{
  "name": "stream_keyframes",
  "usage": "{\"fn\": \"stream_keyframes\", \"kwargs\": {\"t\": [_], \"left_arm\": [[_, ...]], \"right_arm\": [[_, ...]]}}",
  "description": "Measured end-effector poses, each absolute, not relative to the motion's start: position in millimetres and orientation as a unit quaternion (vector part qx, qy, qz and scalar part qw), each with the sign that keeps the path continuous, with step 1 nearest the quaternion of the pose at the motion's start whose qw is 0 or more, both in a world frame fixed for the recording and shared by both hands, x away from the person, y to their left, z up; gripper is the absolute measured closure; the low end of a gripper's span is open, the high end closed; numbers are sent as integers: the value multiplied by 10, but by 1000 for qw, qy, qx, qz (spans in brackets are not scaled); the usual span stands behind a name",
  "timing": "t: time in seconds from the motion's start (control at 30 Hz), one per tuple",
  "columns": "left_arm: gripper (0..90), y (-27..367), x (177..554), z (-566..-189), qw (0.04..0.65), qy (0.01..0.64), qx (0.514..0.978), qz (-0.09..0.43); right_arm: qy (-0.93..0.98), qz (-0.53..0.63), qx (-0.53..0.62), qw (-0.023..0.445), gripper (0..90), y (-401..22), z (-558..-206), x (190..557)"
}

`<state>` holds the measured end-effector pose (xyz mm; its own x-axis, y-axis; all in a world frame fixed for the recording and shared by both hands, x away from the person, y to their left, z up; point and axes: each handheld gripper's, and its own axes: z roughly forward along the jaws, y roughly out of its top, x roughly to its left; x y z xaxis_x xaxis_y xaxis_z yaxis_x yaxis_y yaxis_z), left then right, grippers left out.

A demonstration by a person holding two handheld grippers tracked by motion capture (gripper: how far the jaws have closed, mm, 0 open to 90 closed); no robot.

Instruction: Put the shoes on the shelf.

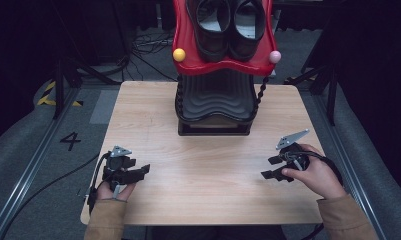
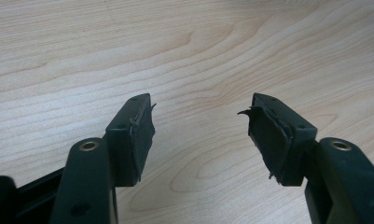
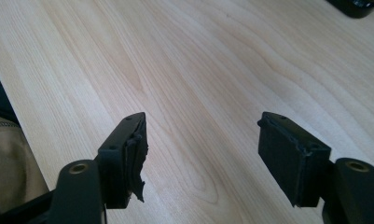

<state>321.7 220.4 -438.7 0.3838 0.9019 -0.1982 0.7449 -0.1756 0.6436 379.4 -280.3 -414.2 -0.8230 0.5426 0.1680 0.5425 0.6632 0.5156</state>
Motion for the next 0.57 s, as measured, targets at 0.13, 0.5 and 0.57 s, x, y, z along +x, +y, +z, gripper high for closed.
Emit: {"fn": "stream_keyframes", "kwargs": {"t": [0.13, 0.5, 0.57], "left_arm": [[404, 2196, 3228, -4397, 343, 538, 762, 112], [404, 2191, 3233, -4393, 347, 530, 766, 112], [404, 2189, 3235, -4394, 346, 531, 765, 113]], "right_arm": [[912, 284, 296, -11, 337, -2833, -4244, 3829], [914, 283, 291, -23, 339, -2908, -4384, 3862], [914, 284, 289, -21, 339, -2911, -4381, 3862]]}}
